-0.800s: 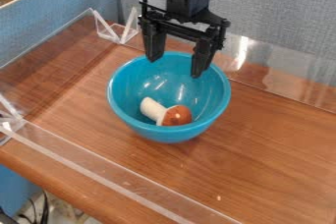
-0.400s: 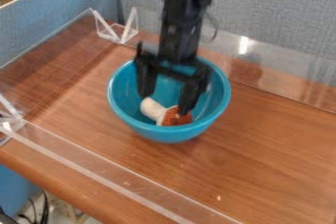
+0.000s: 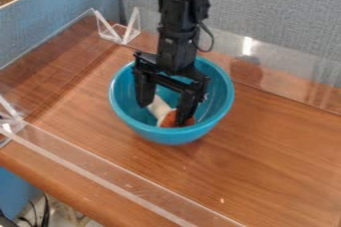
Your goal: Remove the mushroom from inside the blue bowl and put it on the table
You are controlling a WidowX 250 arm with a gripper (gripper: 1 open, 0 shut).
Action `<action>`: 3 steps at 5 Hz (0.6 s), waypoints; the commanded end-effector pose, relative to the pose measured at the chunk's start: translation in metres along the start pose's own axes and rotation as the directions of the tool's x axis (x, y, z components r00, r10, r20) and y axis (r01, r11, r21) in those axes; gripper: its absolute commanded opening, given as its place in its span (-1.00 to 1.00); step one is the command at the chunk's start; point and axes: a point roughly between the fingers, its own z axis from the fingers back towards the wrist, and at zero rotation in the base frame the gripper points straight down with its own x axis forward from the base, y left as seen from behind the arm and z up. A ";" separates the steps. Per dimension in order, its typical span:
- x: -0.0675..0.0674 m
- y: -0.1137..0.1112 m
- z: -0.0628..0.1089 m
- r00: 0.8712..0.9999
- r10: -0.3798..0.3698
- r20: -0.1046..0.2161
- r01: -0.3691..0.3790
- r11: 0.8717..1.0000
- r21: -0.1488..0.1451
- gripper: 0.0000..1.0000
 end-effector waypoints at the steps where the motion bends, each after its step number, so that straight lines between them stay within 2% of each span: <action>1: 0.003 0.006 0.004 0.999 0.019 0.029 -0.019 1.000 -0.004 1.00; 2: 0.004 0.007 0.000 0.999 0.023 0.028 -0.023 1.000 -0.007 -1.00; 3: 0.003 0.008 0.000 0.999 0.027 0.030 -0.027 1.000 -0.011 -1.00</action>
